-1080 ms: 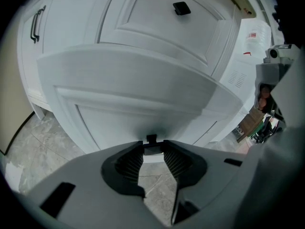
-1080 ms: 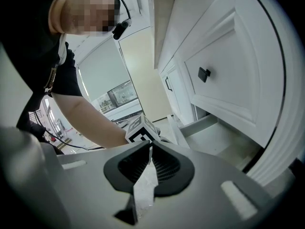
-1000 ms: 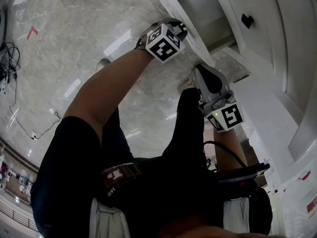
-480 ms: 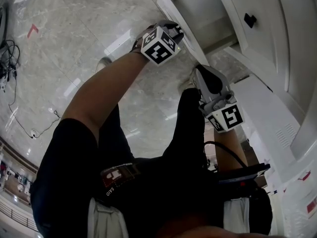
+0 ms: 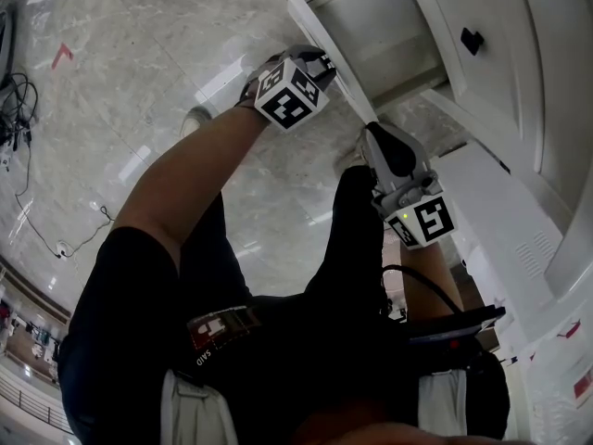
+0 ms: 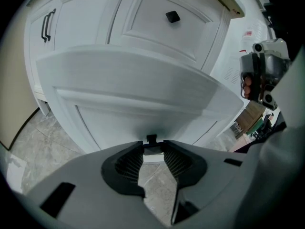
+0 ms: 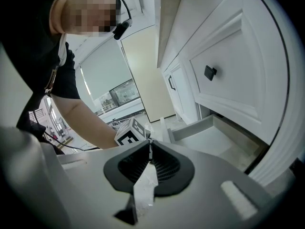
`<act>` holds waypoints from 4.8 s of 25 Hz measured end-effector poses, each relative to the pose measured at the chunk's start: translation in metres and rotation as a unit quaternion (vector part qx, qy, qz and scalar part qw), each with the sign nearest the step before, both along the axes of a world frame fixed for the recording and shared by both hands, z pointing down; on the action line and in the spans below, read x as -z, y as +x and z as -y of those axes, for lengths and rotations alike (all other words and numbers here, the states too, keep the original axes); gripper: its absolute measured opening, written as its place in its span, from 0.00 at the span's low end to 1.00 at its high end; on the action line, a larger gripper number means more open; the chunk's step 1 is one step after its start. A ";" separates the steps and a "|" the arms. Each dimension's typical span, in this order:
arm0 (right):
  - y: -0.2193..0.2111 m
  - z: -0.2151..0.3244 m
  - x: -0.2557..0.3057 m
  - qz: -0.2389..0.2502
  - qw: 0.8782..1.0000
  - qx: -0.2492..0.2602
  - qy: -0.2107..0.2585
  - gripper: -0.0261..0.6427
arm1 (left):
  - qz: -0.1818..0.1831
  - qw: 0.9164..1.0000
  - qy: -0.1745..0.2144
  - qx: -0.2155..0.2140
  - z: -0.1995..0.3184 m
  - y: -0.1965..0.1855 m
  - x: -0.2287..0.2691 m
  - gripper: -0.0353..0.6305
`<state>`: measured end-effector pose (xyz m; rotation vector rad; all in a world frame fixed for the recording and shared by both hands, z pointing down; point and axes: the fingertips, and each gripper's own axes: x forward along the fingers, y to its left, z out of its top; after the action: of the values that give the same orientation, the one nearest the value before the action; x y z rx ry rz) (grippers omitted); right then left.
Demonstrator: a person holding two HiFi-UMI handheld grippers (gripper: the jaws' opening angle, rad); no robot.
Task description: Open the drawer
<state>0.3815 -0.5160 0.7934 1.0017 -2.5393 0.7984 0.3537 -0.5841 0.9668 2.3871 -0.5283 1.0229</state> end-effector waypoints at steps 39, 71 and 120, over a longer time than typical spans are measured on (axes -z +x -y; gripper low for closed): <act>-0.013 -0.007 -0.003 0.009 1.000 -0.004 -0.001 0.03 | -0.022 1.000 -0.017 -0.011 -0.022 -0.025 -0.005 0.26; -0.011 0.013 0.090 0.006 0.999 0.000 0.035 0.03 | -0.117 0.987 -0.082 0.076 -0.047 -0.099 0.121 0.34; 0.108 0.127 0.663 0.054 0.982 -0.097 0.150 0.03 | -0.333 0.906 0.239 0.102 0.046 -0.083 0.868 0.05</act>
<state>0.4892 -0.6425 0.1307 1.3498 -2.7423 0.5373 0.2711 -0.6302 0.0989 2.8009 -0.7992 -0.0663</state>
